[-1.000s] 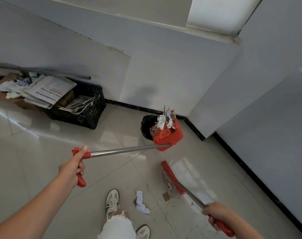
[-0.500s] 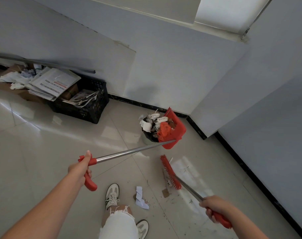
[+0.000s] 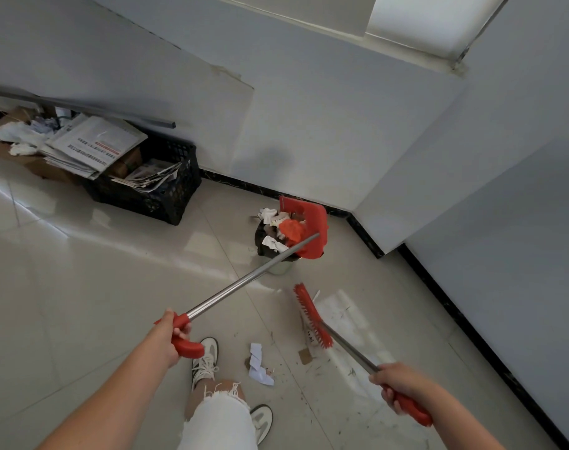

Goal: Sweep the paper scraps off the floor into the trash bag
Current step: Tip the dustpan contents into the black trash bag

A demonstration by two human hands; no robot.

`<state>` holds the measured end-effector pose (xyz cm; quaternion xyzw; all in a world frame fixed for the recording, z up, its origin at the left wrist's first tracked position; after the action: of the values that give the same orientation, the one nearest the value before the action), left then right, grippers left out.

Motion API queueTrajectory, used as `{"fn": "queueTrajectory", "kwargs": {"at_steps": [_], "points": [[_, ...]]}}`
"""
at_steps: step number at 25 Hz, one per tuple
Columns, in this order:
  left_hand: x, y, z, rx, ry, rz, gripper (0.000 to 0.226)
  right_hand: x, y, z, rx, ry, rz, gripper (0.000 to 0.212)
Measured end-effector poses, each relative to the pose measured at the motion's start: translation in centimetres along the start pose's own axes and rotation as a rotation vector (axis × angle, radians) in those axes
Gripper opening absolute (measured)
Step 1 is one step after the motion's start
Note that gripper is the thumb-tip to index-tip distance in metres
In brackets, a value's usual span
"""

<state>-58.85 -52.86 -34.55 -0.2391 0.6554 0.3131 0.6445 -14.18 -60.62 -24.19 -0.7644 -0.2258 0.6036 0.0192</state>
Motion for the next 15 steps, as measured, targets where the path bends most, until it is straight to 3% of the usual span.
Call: {"fn": "queueTrajectory", "kwargs": {"at_steps": [3,5,15], "points": [[-0.2,-1.8,-0.1,-0.041,-0.041,-0.098,0.039,0.2,0.2,0.0,-0.006,0.010,0.006,0.018],[-0.6,-2.8,-0.2,-0.098,-0.085,-0.146,0.041,0.2,0.2,0.1,0.000,0.015,0.005,0.010],[0.1,-8.8,-1.4,-0.234,-0.218,-0.206,0.048,-0.1,0.2,0.1,-0.009,0.039,0.011,0.014]]}}
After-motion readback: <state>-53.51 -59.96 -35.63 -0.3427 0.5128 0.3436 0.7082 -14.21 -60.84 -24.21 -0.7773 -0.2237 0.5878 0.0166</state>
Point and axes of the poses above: each hand's wrist, its own x-axis towards the middle knuckle, its own z-axis out of the palm, y = z × x, the point moved 4 cm from there along x, towards the middle knuckle, and after that the axes turned 12 degrees about -z, right-handed, at the moved point
